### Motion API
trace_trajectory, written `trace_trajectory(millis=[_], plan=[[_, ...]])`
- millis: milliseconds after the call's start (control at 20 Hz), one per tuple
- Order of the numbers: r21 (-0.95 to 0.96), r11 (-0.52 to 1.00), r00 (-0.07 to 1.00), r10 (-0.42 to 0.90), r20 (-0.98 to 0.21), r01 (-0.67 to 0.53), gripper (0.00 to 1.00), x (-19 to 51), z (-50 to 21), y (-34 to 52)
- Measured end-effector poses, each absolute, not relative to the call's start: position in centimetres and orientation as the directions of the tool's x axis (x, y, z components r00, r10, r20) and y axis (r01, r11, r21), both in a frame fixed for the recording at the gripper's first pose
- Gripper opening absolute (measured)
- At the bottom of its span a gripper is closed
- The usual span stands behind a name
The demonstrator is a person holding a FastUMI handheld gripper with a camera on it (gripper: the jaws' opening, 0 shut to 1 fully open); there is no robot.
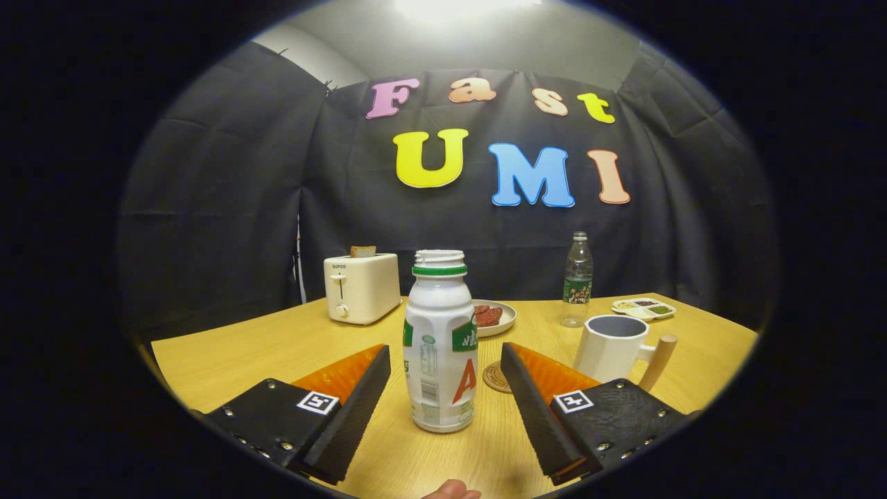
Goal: Take the bottle from table, then pour the juice into the cup, finally place the bottle on the coaster
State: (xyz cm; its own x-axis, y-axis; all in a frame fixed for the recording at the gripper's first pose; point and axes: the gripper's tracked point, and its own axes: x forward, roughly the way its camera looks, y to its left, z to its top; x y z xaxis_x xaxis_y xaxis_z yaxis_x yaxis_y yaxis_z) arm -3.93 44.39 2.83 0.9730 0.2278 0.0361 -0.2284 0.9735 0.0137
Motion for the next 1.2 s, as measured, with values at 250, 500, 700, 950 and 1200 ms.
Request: trace_trajectory(millis=[250, 500, 700, 950, 1200], plan=[[-0.017, 0.959, 0.959, 0.283, -0.017, -0.283, 0.97, -1.8, 1.2, 46.7], [-0.001, 0.958, 0.958, 0.286, -0.002, -0.286, 0.94, -0.5, 1.4, 47.1], [0.020, 0.969, 0.970, 0.245, 0.003, -0.245, 0.70, -0.4, 1.6, 46.6], [0.095, 0.975, 0.979, 0.205, -0.023, -0.202, 0.66, -0.7, 1.5, 45.6], [0.211, 0.960, 0.981, 0.192, -0.020, -0.184, 0.66, -0.2, 1.9, 43.9]])
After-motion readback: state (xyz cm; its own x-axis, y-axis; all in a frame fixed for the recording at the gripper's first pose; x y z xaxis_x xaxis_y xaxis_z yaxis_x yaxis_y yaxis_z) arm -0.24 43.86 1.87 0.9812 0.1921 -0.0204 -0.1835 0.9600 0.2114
